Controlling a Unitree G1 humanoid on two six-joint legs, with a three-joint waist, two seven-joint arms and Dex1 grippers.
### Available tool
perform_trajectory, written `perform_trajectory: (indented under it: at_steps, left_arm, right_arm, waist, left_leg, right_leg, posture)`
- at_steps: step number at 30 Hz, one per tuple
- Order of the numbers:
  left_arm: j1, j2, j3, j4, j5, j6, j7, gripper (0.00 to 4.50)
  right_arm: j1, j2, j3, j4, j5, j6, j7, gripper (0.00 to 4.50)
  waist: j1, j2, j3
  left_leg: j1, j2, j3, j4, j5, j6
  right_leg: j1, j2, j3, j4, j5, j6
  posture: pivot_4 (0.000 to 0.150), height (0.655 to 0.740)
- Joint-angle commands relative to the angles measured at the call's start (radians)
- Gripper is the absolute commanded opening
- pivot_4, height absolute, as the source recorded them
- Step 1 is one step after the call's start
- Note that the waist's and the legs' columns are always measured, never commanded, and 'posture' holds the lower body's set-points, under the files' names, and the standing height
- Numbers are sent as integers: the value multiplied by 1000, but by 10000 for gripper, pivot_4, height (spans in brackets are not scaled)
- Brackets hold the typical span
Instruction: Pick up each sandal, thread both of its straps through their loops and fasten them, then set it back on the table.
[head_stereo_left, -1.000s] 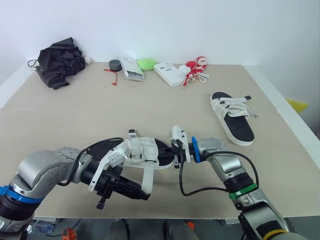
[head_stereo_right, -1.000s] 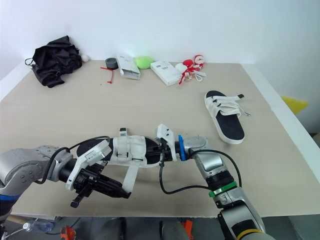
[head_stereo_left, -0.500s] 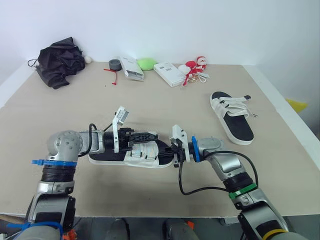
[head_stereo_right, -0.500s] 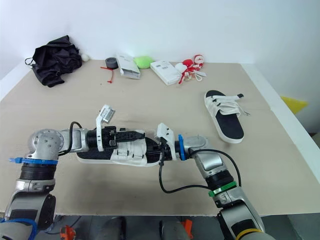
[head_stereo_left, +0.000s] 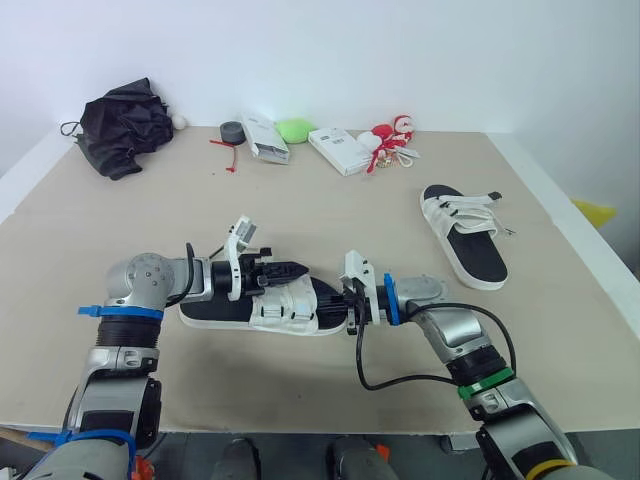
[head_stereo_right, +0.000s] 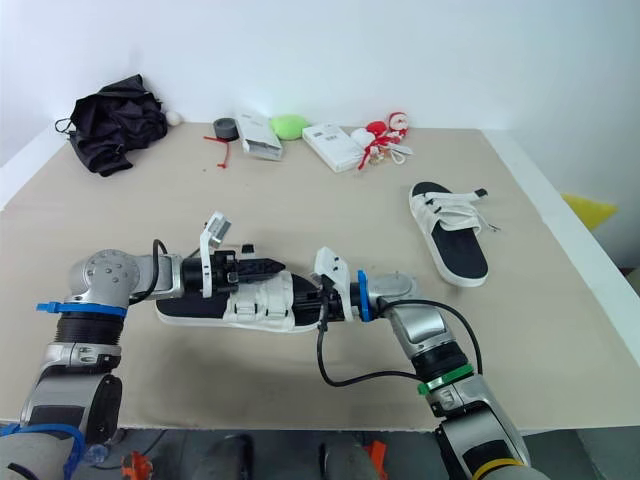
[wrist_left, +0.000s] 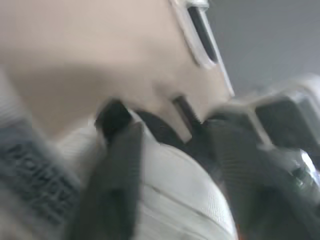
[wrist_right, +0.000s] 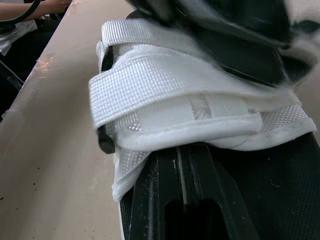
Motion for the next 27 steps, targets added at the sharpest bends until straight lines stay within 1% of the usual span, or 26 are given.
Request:
perform_trajectory:
  at_steps: [1,4,8,11,13,17,20,22,24,26,27]
  left_arm:
    - [3,-5,-6,44,71,-2,44,22510]
    - [-19,-21,23,88,93,-26,67,22510]
    - [-73,-53,121,172,97,-81,140,22510]
    - [-132,-95,255,221,39,-113,203,22510]
    - [-179,-120,365,237,-31,-96,263,22510]
    - [-202,-132,462,167,-117,-39,325,22510]
    - [-178,-123,474,54,-162,-23,316,22510]
    - [-138,-100,444,-66,-170,-43,258,22510]
    - [-59,-45,371,-238,-159,-88,130,22510]
    - [55,54,264,-416,-107,-170,-41,22510]
    - [116,114,212,-486,-69,-226,-131,22510]
  right_arm:
    - [54,-23,53,72,-59,38,-13,0]
    - [48,-23,53,77,-60,37,-12,0]
    - [44,-23,53,80,-59,36,-11,0]
    - [44,-23,50,80,-57,37,-11,0]
    - [39,-22,33,82,-50,40,-16,0]
    - [30,-35,-16,44,-10,64,-22,0]
    - [35,-62,-53,-39,23,99,-24,0]
    - [41,-87,-85,-118,52,141,-34,0]
    - [43,-124,-127,-221,91,207,-58,0]
    - [41,-161,-179,-322,144,286,-84,0]
    - [40,-179,-196,-361,157,314,-98,0]
  waist:
    - [0,0,-1]
    - [0,1,-2]
    - [0,1,-2]
    - [0,0,-1]
    - [0,-2,1]
    - [0,-2,2]
    - [0,-1,7]
    - [6,-1,8]
    - [7,1,11]
    - [15,1,13]
    - [17,1,14]
  left_leg:
    - [0,0,0,0,0,0]
    - [0,0,-1,0,0,0]
    - [0,-2,-3,0,0,0]
    - [-3,-2,-2,0,0,0]
    - [-5,-2,-3,0,0,0]
    - [-7,-2,-3,0,0,0]
    - [-8,-2,-3,0,0,-1]
    - [-11,-3,-4,0,1,-2]
    - [-16,-4,-4,0,1,-5]
    - [-25,-6,-4,0,1,-8]
    - [-29,-7,-4,0,2,-9]
  right_leg:
    - [0,0,0,0,0,0]
    - [0,0,0,0,0,0]
    - [0,0,0,0,0,1]
    - [0,0,1,0,1,2]
    - [0,0,1,0,1,3]
    - [-1,1,1,0,1,3]
    - [-2,0,1,0,1,4]
    - [-4,0,1,0,1,5]
    - [-8,-2,0,0,1,6]
    - [-17,-4,1,0,1,6]
    - [-22,-5,1,1,4,1]
  posture:
    - [1500,7380]
    - [1500,7380]
    - [1500,7380]
    - [1500,7380]
    - [1500,7380]
    - [1500,7380]
    - [1500,7380]
    - [1500,7380]
    - [1500,7380]
    - [1500,7380]
    - [1500,7380]
